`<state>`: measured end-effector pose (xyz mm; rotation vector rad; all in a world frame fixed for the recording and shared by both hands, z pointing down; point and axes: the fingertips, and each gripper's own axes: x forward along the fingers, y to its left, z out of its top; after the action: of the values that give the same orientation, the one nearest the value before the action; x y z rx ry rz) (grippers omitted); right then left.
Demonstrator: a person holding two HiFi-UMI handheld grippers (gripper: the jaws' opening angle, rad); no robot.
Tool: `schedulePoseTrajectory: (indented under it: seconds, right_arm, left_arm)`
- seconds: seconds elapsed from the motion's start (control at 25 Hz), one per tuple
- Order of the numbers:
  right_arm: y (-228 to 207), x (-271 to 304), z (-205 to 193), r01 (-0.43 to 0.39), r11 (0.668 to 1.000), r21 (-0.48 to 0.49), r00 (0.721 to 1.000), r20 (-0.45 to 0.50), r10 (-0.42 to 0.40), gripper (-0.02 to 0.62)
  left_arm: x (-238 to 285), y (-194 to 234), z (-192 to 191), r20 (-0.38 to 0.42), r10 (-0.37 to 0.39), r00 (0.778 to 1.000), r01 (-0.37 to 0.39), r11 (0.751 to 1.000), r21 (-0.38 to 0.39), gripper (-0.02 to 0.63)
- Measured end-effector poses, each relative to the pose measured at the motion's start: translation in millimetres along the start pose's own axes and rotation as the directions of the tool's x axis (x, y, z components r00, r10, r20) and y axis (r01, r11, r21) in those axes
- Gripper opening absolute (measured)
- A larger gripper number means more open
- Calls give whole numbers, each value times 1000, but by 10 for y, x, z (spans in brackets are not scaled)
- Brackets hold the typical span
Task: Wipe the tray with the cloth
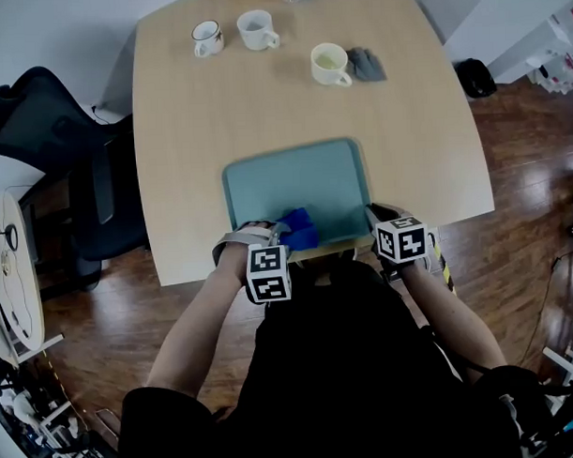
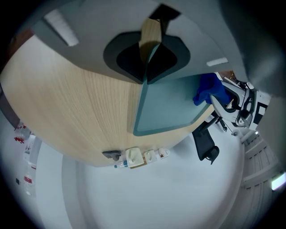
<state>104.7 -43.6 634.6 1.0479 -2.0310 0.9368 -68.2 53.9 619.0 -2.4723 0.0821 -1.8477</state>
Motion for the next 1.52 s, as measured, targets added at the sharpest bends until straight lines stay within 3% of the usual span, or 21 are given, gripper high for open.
schedulePoseTrajectory:
  seconds: [0.12,0.32,0.52,0.6,0.68,0.84,0.92,1.0,1.12,1.24,1.36,1.52]
  right_arm:
    - [12,-5,5,4,1000,8,1000,6,-4,35]
    - [8,-9,9,3,999,41,1000,24,-4,32]
    - [11,-9,1,-12,998,63,999,32,10,29]
    - [18,-4,-6,-17,998,56,999,29,16,29]
    - [18,-2,-4,-23,999,46,999,30,22,29]
    - [31,-13,-13,-32,999,31,999,26,31,29]
    - [39,-18,-8,-39,999,29,999,23,38,31]
    - [31,-30,9,-42,999,29,999,26,41,31]
    - [30,-44,35,-41,999,35,999,30,40,31]
    - [35,-43,23,-50,998,38,998,26,49,31]
    - [7,-53,-21,-58,998,40,998,19,57,31]
    - [-8,-42,-36,-59,997,40,998,15,58,31]
  left_arm:
    - [138,97,480,36,-16,999,14,997,76,141]
    - [363,235,1114,51,-61,997,54,990,128,143]
    - [387,298,1166,63,-104,993,100,993,65,144]
    - [368,481,1093,68,-64,996,63,998,13,143]
    - [350,857,973,36,33,999,-32,999,-26,143]
    - [282,1742,790,-34,194,980,-196,978,-74,141]
    - [241,2086,791,-50,224,973,-227,970,-88,143]
    - [269,2212,857,-57,194,979,-198,976,-86,143]
    - [395,2058,969,-55,118,991,-122,991,-62,141]
    - [436,1835,1048,-33,111,993,-113,992,-62,140]
    - [414,1388,1163,9,29,1000,-28,998,-54,140]
    - [369,732,1214,46,-63,997,63,998,13,140]
